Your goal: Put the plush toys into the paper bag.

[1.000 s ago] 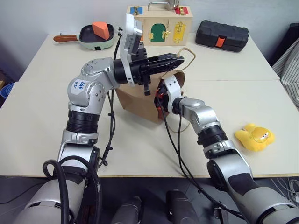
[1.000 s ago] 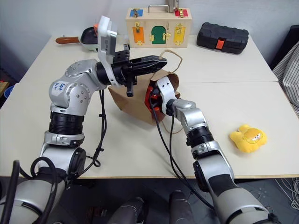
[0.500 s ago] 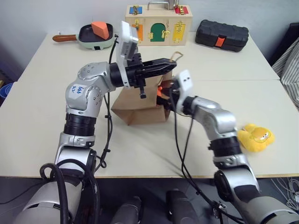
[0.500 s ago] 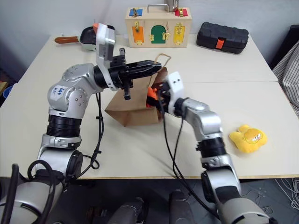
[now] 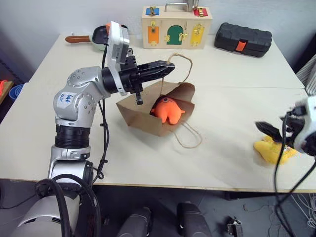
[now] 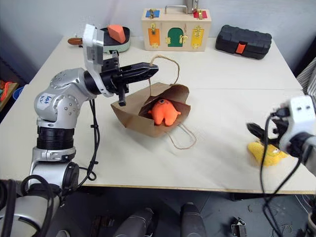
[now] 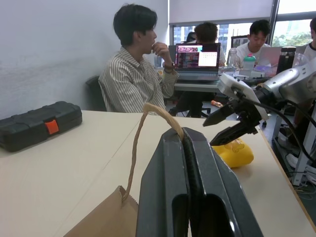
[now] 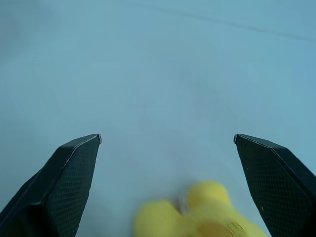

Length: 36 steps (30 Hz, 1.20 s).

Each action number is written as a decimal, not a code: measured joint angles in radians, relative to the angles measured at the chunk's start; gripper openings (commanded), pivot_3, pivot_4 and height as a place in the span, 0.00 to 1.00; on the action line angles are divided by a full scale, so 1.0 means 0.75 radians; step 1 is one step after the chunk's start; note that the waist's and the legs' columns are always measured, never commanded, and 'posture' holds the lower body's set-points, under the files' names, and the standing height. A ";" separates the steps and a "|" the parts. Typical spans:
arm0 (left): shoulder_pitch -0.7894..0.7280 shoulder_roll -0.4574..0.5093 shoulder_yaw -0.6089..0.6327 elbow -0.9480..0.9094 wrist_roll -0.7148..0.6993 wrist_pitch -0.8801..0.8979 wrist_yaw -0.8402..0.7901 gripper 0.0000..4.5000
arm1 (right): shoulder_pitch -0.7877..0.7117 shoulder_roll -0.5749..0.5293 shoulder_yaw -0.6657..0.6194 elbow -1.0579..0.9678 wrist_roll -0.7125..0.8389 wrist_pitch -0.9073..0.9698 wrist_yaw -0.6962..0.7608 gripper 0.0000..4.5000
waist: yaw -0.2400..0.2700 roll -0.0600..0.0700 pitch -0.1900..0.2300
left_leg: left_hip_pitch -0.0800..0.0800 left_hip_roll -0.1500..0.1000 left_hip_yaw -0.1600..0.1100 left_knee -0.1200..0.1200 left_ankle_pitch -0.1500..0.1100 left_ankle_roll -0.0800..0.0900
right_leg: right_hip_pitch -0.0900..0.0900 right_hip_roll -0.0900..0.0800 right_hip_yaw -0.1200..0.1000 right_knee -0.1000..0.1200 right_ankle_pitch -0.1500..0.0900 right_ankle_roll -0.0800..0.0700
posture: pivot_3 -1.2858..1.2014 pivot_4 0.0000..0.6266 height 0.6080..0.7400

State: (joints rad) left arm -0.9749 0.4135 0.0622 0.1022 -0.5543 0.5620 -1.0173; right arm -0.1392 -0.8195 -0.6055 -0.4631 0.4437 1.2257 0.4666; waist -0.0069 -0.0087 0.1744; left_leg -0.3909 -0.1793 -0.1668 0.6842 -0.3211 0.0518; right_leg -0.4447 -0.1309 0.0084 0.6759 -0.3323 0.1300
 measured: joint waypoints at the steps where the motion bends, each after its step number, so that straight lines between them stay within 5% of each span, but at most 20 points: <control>1: 0.006 -0.001 -0.002 -0.015 -0.002 0.004 0.000 0.00 | 0.044 -0.002 0.000 0.000 -0.020 -0.009 -0.004 0.98 | 0.001 0.000 0.000 | 0.000 0.001 0.001 0.000 0.000 0.000 | 0.000 0.000 0.000 0.000 0.000 0.000 | 0.52 0.24 1.00; 9: 0.014 -0.002 -0.003 -0.047 -0.011 0.006 0.019 0.00 | 0.268 0.075 -0.013 0.076 -0.093 -0.155 -0.043 0.95 | 0.009 -0.001 -0.001 | 0.003 0.001 0.005 0.001 0.000 0.001 | 0.002 0.001 0.003 0.000 0.001 0.002 | 0.52 0.24 1.00; 19: 0.031 -0.001 -0.004 -0.065 -0.011 0.006 0.026 0.00 | 0.184 0.206 -0.152 0.101 0.101 -0.061 -0.011 0.25 | 0.007 -0.004 -0.002 | 0.005 0.002 0.005 0.000 0.000 0.001 | 0.003 0.002 0.003 -0.002 0.001 0.002 | 0.52 0.24 1.00; 23: 0.031 -0.007 -0.006 -0.066 -0.011 0.006 0.027 0.00 | -0.026 0.274 -0.115 0.056 0.298 0.014 0.022 0.01 | -0.008 -0.003 -0.002 | 0.007 0.004 0.008 0.000 0.000 0.001 | 0.002 0.003 0.006 -0.002 0.001 0.002 | 0.52 0.24 1.00; 28: 0.025 -0.029 -0.031 -0.065 -0.012 0.006 0.027 0.00 | -0.381 0.446 0.180 -0.047 0.483 0.086 -0.027 0.00 | -0.013 -0.003 -0.002 | 0.006 0.005 0.008 -0.001 0.000 0.000 | 0.002 0.004 0.005 -0.002 0.001 0.002 | 0.52 0.24 1.00; 36: 0.028 -0.052 -0.039 -0.088 -0.050 0.055 0.036 0.00 | -0.695 0.743 0.660 0.245 0.332 -0.084 -0.138 0.00 | -0.022 -0.003 -0.002 | 0.004 0.003 0.003 0.000 0.000 0.001 | 0.001 0.001 0.000 -0.001 0.001 0.001 | 0.52 0.24 1.00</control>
State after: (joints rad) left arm -0.9538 0.3743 0.0325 0.0363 -0.5915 0.6034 -0.9906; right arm -0.6603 -0.2621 -0.1108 -0.2796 0.6928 1.1627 0.3628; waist -0.0231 -0.0111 0.1726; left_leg -0.3878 -0.1773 -0.1643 0.6842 -0.3214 0.0526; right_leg -0.4438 -0.1299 0.0085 0.6753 -0.3314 0.1311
